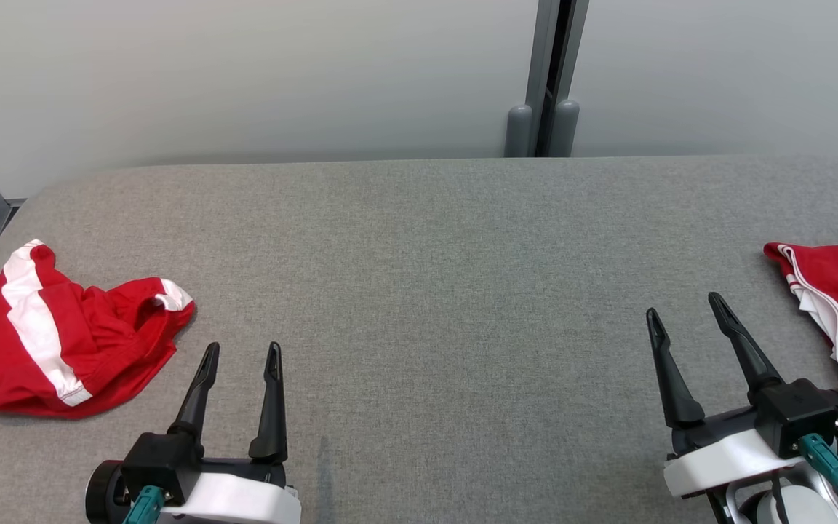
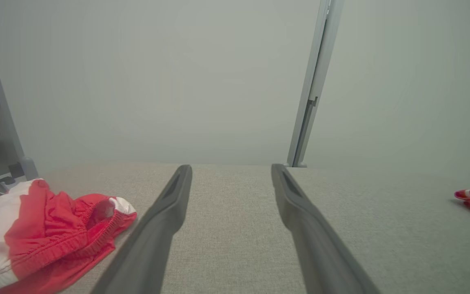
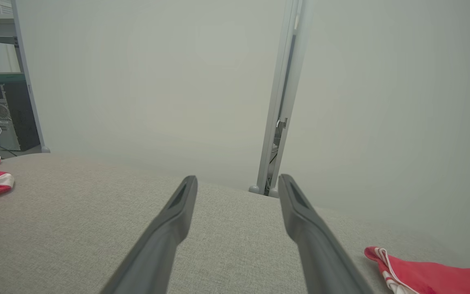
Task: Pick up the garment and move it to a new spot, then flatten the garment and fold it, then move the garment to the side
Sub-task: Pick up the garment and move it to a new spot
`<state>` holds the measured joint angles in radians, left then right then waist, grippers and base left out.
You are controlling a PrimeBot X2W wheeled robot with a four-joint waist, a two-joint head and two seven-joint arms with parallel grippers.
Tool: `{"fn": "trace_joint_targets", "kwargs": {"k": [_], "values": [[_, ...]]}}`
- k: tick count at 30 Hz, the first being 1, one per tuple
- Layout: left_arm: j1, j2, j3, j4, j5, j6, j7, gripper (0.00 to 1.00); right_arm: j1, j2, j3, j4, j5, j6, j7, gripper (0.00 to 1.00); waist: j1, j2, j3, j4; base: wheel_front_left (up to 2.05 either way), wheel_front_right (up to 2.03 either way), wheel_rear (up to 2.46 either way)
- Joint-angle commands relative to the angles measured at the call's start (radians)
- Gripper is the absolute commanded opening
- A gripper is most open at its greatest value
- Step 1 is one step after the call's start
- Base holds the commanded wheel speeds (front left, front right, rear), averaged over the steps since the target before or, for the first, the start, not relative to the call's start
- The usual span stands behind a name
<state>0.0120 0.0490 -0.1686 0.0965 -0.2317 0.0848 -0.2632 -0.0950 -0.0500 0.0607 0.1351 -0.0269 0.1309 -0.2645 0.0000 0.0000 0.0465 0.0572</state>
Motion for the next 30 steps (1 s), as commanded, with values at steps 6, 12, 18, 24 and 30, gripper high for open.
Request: {"fn": "trace_joint_targets", "kwargs": {"k": [6,12,18,24,30], "values": [[-0.023,0.004,-0.003,0.001,-0.001,-0.006,0.0,1.0,0.001,-0.003,-0.009,0.002,0.003,0.0,-0.001,1.0,0.0,0.0,0.016,0.014,0.0,0.0,0.0],[-0.044,0.004,-0.015,0.003,-0.007,-0.008,0.0,1.0,-0.001,-0.003,-0.009,-0.003,0.003,0.0,-0.001,1.0,0.0,0.0,0.043,0.065,0.0,0.0,0.0],[-0.06,0.003,-0.006,0.002,-0.015,0.0,0.0,1.0,-0.012,-0.003,0.022,0.008,-0.005,0.0,-0.001,1.0,0.0,0.0,0.059,0.16,0.0,0.0,0.0],[-0.05,0.004,0.017,0.003,-0.008,-0.007,0.0,1.0,-0.015,-0.003,0.034,0.015,0.005,0.0,-0.001,1.0,0.0,0.0,0.047,0.272,0.0,0.0,0.0],[-0.022,0.004,0.052,-0.006,0.002,-0.012,0.0,1.0,-0.001,-0.003,0.062,0.017,0.023,0.0,-0.001,1.0,0.0,0.0,0.015,0.397,0.0,0.0,0.0]]}}
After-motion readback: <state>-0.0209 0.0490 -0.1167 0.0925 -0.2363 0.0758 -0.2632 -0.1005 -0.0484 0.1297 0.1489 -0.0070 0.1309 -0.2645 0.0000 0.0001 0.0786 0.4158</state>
